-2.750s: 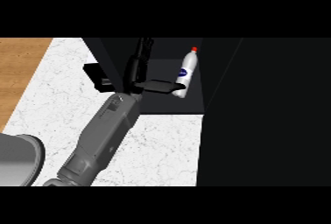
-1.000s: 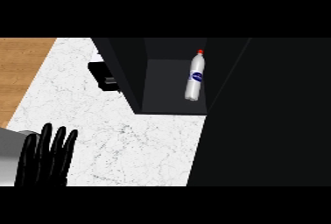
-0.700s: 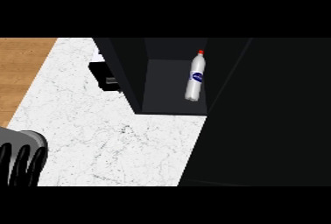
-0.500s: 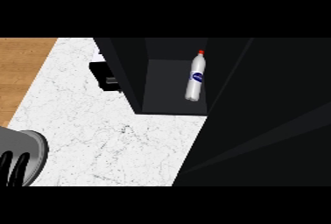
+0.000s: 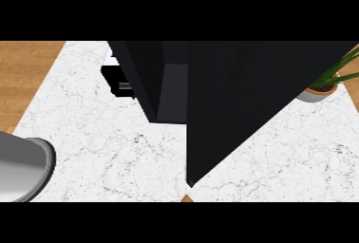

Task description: Pick up the bottled water, place it into the cabinet and close the cabinet

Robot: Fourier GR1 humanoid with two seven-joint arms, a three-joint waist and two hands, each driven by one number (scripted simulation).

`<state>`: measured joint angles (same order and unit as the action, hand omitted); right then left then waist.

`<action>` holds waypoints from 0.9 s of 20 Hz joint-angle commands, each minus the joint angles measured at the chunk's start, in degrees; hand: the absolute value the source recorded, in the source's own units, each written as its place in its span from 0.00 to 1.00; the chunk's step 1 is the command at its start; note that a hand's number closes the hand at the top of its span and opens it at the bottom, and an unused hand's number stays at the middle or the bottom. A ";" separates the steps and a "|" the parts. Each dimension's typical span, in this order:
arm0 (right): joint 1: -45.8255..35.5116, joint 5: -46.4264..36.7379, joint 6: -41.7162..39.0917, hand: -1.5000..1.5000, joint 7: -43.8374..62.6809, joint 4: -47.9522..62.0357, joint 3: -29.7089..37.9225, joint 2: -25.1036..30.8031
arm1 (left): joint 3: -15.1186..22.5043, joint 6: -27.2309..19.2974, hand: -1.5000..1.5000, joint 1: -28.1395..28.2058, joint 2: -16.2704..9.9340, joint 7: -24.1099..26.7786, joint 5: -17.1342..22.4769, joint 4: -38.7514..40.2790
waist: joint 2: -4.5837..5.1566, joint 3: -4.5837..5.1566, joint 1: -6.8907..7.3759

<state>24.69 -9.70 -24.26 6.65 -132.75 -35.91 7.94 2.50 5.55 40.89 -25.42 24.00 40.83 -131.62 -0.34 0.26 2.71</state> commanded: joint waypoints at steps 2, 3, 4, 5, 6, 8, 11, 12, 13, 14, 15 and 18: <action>-4.25 5.27 7.50 1.00 6.11 5.37 -8.35 -7.54 | -4.83 5.14 0.00 2.56 -1.29 1.54 3.75 2.16 | 0.59 -0.04 0.43; -5.52 7.68 8.12 1.00 7.07 3.66 -6.94 -7.54 | -4.81 5.95 0.00 3.26 -1.67 1.19 4.26 1.85 | 0.73 -0.03 0.79; -7.22 8.10 7.79 1.00 6.95 6.59 -6.49 -7.53 | -5.26 6.00 0.00 2.72 -1.24 1.47 4.66 1.69 | 0.74 -0.10 0.36; -8.88 9.03 8.83 1.00 9.36 4.98 -5.82 -7.52 | -4.86 5.47 0.00 4.31 -1.41 0.38 4.95 -1.56 | 0.78 -0.11 0.85; -9.33 8.56 10.18 1.00 10.40 3.82 -6.87 -7.52 | -6.30 7.04 0.00 3.34 -2.20 0.42 7.13 0.39 | 0.78 0.00 0.55; -11.67 10.79 10.18 1.00 9.81 6.41 -3.78 -7.50 | -9.27 9.24 0.00 6.13 -2.55 1.36 8.74 0.16 | 0.70 -0.07 1.34; -16.61 14.98 11.37 1.00 10.05 9.17 1.09 -7.49 | -6.53 9.81 0.00 5.13 -0.55 2.71 5.56 2.23 | 1.23 -0.05 1.31; -16.61 16.50 11.62 1.00 12.00 7.79 2.56 -7.50 | -9.92 12.65 0.00 7.15 -3.12 2.00 8.71 1.38 | 1.01 -0.02 1.92; -18.41 17.12 12.91 1.00 11.23 9.42 2.79 -7.51 | -10.16 12.23 0.00 8.07 -3.27 1.07 10.01 0.02 | 0.99 -0.09 1.95; -19.13 19.11 12.97 1.00 11.88 10.72 3.80 -7.52 | -11.87 12.37 0.00 7.41 -2.72 2.16 10.88 1.33 | 0.95 -0.09 1.54; -22.22 21.64 12.65 1.00 13.73 10.76 7.03 -7.54 | -11.80 13.10 0.00 8.18 -3.28 1.49 11.30 0.36 | 1.05 -0.09 1.92; -27.98 26.16 16.73 1.00 13.39 16.10 9.15 -7.61 | -12.00 14.53 0.00 9.15 -2.45 2.33 10.32 0.13 | 0.90 -0.14 2.10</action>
<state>3.49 11.93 -16.11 16.56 -123.07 -27.87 5.01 -8.44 18.27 48.47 -28.04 25.98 50.84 -130.51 0.10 0.29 4.44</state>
